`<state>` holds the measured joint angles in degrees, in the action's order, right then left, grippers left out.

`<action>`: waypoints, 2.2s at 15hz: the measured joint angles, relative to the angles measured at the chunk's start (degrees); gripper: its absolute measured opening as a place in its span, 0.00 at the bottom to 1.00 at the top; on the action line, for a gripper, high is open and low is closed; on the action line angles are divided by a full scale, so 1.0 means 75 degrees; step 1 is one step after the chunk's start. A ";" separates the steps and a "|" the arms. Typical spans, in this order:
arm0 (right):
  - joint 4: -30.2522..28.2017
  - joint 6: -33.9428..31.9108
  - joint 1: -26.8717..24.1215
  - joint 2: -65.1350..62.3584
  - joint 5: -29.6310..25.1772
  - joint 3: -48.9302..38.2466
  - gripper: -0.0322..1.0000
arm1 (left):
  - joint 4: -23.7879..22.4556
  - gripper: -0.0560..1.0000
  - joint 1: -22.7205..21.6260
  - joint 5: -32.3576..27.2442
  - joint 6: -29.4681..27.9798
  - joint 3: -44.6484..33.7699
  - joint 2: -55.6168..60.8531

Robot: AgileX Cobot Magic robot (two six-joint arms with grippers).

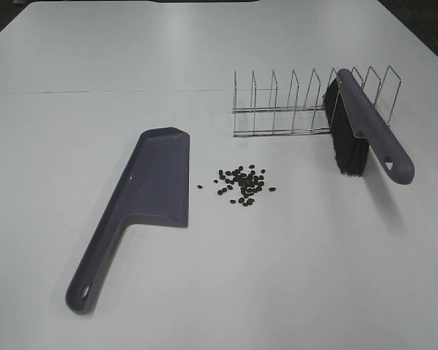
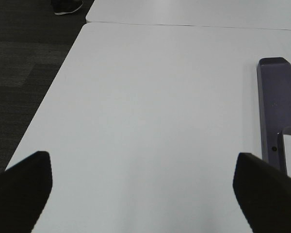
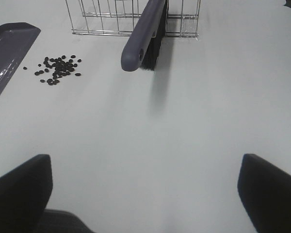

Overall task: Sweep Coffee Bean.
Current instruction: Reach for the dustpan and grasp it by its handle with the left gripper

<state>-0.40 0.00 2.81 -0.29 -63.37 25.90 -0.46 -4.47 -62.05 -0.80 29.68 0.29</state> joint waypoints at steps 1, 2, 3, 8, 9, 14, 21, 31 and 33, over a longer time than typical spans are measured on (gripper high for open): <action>0.0000 0.0000 0.0000 0.0000 0.0000 0.0000 0.96 | 0.0000 0.92 0.0000 0.0000 0.0000 0.0000 0.0000; 0.0000 0.0000 0.0000 0.0000 0.0000 0.0000 0.96 | 0.0000 0.92 0.0000 0.0000 0.0000 0.0000 0.0000; 0.0000 0.0000 0.0000 0.0000 0.0000 0.0000 0.96 | 0.0000 0.92 0.0000 0.0000 0.0000 0.0000 0.0000; 0.0000 0.0000 0.0000 0.0000 0.0000 0.0000 0.96 | 0.0000 0.92 0.0000 0.0000 0.0000 0.0000 0.0000; 0.0000 0.0000 0.0000 0.0000 0.0000 0.0000 0.96 | 0.0000 0.92 0.0000 0.0000 0.0000 0.0000 0.0000; 0.0000 0.0000 0.0000 0.0000 0.0000 0.0000 0.96 | 0.0000 0.92 0.0000 0.0000 0.0000 0.0000 0.0000; 0.0000 0.0000 0.0000 0.0000 0.0000 0.0000 0.96 | 0.0000 0.92 0.0000 0.0000 0.0000 0.0000 0.0000; 0.0000 0.0000 0.0000 0.0000 0.0000 0.0000 0.96 | 0.0000 0.92 0.0000 0.0000 0.0000 0.0000 0.0000; 0.0000 0.0046 0.0000 0.0000 0.0000 0.0000 0.96 | 0.0000 0.92 0.0000 0.0000 0.0000 0.0000 0.0000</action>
<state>-0.40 0.34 2.81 -0.29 -63.37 25.90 -0.46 -4.47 -62.05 -0.80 29.68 0.29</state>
